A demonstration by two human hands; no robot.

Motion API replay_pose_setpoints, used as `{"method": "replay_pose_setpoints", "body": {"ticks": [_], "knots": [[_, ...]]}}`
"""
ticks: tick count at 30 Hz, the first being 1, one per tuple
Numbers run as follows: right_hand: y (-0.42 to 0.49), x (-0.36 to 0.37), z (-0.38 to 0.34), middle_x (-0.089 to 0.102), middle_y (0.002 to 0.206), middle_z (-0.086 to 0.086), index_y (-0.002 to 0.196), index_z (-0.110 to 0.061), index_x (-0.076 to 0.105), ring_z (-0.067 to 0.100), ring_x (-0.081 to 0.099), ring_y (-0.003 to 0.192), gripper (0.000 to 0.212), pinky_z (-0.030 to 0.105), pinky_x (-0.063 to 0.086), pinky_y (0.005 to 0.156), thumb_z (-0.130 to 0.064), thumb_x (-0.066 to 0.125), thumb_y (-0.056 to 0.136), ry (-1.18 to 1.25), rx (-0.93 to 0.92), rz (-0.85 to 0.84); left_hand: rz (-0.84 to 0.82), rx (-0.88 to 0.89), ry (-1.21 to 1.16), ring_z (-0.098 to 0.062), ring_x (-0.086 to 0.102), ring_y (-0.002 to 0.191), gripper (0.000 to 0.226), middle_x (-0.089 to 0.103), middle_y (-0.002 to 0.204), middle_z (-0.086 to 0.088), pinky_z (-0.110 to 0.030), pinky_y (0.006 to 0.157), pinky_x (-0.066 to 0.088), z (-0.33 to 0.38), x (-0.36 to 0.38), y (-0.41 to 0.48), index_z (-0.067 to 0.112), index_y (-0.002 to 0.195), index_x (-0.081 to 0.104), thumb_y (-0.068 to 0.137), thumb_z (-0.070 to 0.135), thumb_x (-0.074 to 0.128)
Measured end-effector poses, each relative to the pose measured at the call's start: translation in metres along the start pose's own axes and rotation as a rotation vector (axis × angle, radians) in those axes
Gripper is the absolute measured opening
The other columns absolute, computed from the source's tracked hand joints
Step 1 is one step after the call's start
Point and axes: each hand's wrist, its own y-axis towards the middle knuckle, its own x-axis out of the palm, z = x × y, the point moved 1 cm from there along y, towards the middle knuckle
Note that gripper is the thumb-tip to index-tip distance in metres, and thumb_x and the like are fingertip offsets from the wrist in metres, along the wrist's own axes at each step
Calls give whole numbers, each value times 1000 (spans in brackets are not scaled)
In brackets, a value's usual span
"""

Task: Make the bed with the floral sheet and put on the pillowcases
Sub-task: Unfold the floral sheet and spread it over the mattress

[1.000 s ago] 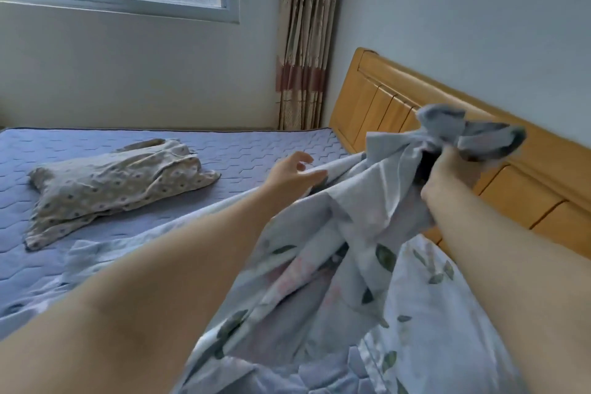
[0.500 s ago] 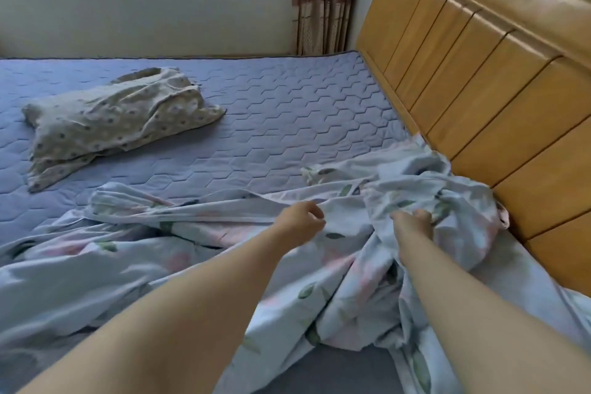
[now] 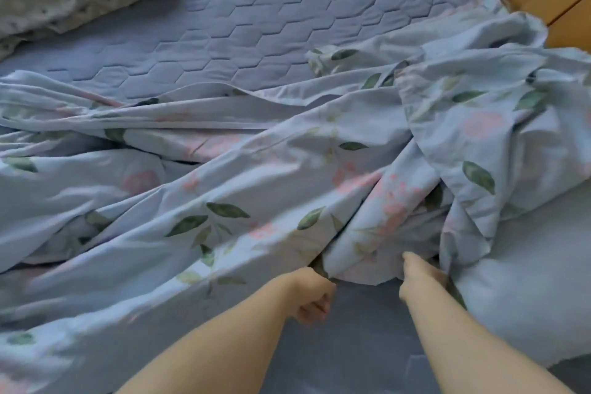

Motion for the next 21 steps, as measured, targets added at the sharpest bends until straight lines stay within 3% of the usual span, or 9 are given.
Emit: {"method": "replay_pose_setpoints", "body": {"ticks": [2, 4, 7, 10, 13, 15, 18, 21], "knots": [[18, 3, 4, 39, 144, 17, 138, -7, 35, 37, 45, 127, 64, 46, 40, 104, -20, 64, 82, 36, -24, 21, 24, -96, -66, -25, 58, 100, 35, 58, 95, -6, -38, 90, 48, -13, 13, 23, 11, 105, 52, 95, 44, 44], [28, 4, 8, 41, 143, 18, 137, -6, 39, 37, 45, 127, 58, 47, 39, 104, -24, 60, 85, 35, -25, 6, 216, -68, -350, -28, 50, 124, 62, 53, 130, -9, -40, 104, 42, -17, 18, 43, 14, 132, 46, 89, 57, 47], [34, 0, 10, 44, 142, 12, 135, -7, 42, 31, 47, 125, 54, 40, 39, 103, -22, 60, 87, 94, 3, -16, 398, 88, -785, -29, 47, 130, 64, 51, 140, -7, -43, 109, 39, -5, 14, 60, 14, 135, 49, 86, 55, 53], [35, -2, 11, 48, 139, 7, 133, -8, 48, 22, 49, 109, 48, 31, 39, 93, -22, 59, 89, 154, -2, -89, 396, 201, -1060, -28, 54, 121, 40, 54, 136, -11, -38, 102, 45, 19, 0, 51, 11, 136, 48, 99, 25, 42], [23, -4, 9, 55, 125, 4, 125, -12, 56, 19, 45, 99, 41, 32, 39, 92, -22, 59, 85, 235, 30, -124, 370, 266, -1262, -28, 59, 111, 37, 58, 131, -13, -34, 87, 48, 34, -19, 29, 8, 135, 48, 99, 7, 37], [7, -9, 3, 56, 110, 6, 112, -13, 60, 24, 50, 97, 33, 35, 43, 90, -20, 57, 80, 290, 30, -130, 391, 352, -1249, -25, 62, 99, 34, 63, 119, -12, -32, 82, 50, 42, -31, 3, 6, 130, 51, 99, 6, 37], [-22, -22, -4, 57, 107, 7, 96, -15, 53, 29, 56, 106, 21, 37, 47, 87, -21, 57, 76, 411, 41, -196, 422, 462, -1234, -17, 59, 73, 26, 62, 90, -7, -31, 72, 52, 45, -42, -36, 8, 120, 54, 99, 8, 37], [-59, -39, -13, 60, 122, 8, 94, -17, 56, 29, 57, 107, 23, 38, 48, 82, -36, 59, 81, 447, 23, -342, 402, 514, -1112, -13, 58, 74, 23, 60, 99, -7, -30, 72, 50, 34, -36, -72, 14, 114, 51, 100, 6, 34]]}}
